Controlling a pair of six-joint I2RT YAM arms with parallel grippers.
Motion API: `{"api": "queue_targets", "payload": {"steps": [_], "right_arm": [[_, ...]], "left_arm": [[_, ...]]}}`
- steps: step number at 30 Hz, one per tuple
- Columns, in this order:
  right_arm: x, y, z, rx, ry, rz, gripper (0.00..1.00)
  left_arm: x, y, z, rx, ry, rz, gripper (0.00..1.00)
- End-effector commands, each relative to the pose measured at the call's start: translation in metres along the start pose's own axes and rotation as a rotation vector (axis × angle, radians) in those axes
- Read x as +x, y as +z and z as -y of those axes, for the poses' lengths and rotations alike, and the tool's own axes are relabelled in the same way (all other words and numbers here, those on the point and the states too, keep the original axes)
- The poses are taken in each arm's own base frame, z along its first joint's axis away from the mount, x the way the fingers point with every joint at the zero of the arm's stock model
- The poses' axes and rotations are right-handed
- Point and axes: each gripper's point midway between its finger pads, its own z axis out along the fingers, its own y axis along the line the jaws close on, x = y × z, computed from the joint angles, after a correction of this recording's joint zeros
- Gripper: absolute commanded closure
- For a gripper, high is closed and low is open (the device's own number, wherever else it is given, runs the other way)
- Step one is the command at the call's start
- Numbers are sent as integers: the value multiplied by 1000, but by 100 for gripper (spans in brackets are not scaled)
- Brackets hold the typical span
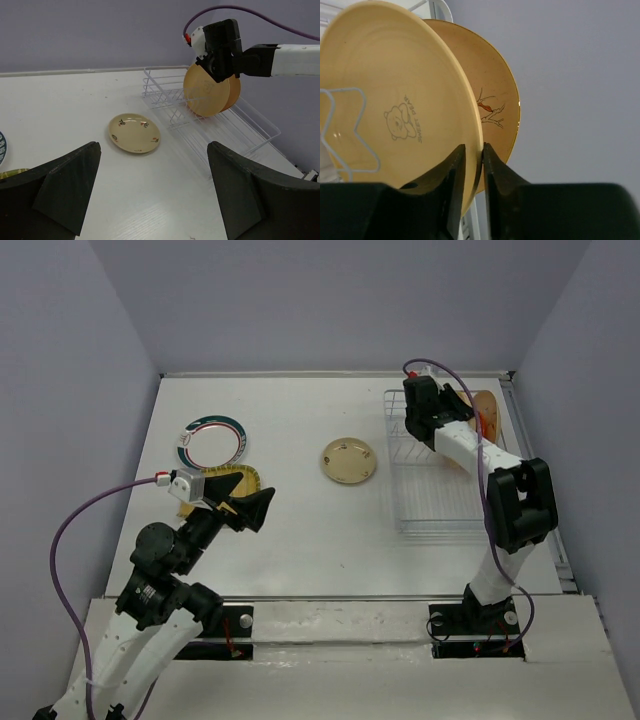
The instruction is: Load the plates into the dish rack
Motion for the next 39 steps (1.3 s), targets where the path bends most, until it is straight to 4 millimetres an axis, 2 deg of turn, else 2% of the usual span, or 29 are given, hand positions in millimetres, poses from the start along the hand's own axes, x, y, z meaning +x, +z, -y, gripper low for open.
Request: {"api": "queue_targets", "payload": {"steps": [1, 2, 3, 5, 8, 9, 11, 13, 18, 19, 21, 22, 23, 24, 25, 26, 28, 29, 30, 31, 32, 33, 34, 35, 36, 37, 39], "right_arm": [[-12, -4, 7, -34, 144, 19, 63], [-12, -5, 9, -36, 164, 21, 56], [-12, -8, 13, -37, 207, 26, 43], [-11, -13, 20, -52, 266, 38, 33], [-9, -23, 24, -103, 364, 38, 27], [-11, -30, 32, -130, 416, 51, 25], [-21, -43, 31, -250, 509, 94, 23], [-39, -75, 29, -406, 621, 179, 20], [-80, -160, 2, -791, 789, 351, 18], [-83, -187, -18, -887, 772, 378, 18], [-101, -230, -34, -1059, 841, 439, 22], [-98, -255, -58, -1148, 817, 442, 23], [-110, -278, -64, -1246, 900, 456, 26], [-104, -288, -86, -1299, 911, 438, 30], [-106, -302, -95, -1361, 946, 437, 33], [-119, -334, -94, -1486, 1031, 476, 36], [-115, -347, -132, -1554, 1045, 413, 44], [-116, -365, -142, -1602, 1040, 408, 44], [-121, -375, -149, -1636, 1061, 403, 45], [-118, -379, -177, -1641, 1029, 356, 45], [-119, -386, -189, -1653, 1017, 336, 44], [-124, -405, -194, -1683, 1004, 334, 40], [-120, -405, -223, -1667, 972, 280, 37], [-119, -408, -233, -1656, 967, 257, 33], [-127, -414, -237, -1663, 992, 237, 24], [-121, -417, -259, -1664, 973, 195, 21], [-126, -420, -272, -1664, 1014, 150, 16]], "left_arm": [[-25, 0, 10, 31, 11, 64, 1], [-25, 0, 10, 27, 11, 62, 1], [-24, 1, 9, 26, 9, 58, 1], [-22, 2, 9, 25, 9, 50, 1], [-20, 5, 7, 18, 9, 41, 1], [-19, 5, 7, 14, 9, 38, 1], [-18, 6, 5, 6, 9, 34, 1], [-17, 8, 1, -8, 10, 29, 1], [-8, 15, -7, -39, 10, -3, 1], [-7, 16, -8, -45, 11, -7, 1], [-5, 19, -14, -67, 12, -14, 1], [-5, 20, -16, -75, 13, -16, 1], [-5, 22, -19, -86, 12, -19, 1], [-5, 22, -25, -109, 14, -16, 1], [-5, 22, -27, -121, 14, -13, 1], [-7, 22, -29, -131, 10, -8, 1], [-7, 22, -35, -158, 10, -3, 1], [-7, 23, -38, -169, 9, -4, 1], [-6, 23, -40, -178, 8, -4, 1], [-6, 24, -41, -182, 8, -6, 1], [-4, 25, -43, -188, 8, -12, 1], [-1, 28, -44, -190, 6, -24, 1], [0, 29, -45, -194, 6, -29, 1], [2, 30, -46, -195, 5, -37, 1], [5, 32, -48, -200, 3, -49, 1], [5, 33, -49, -202, 2, -50, 1], [4, 33, -51, -204, 0, -48, 1]]}}
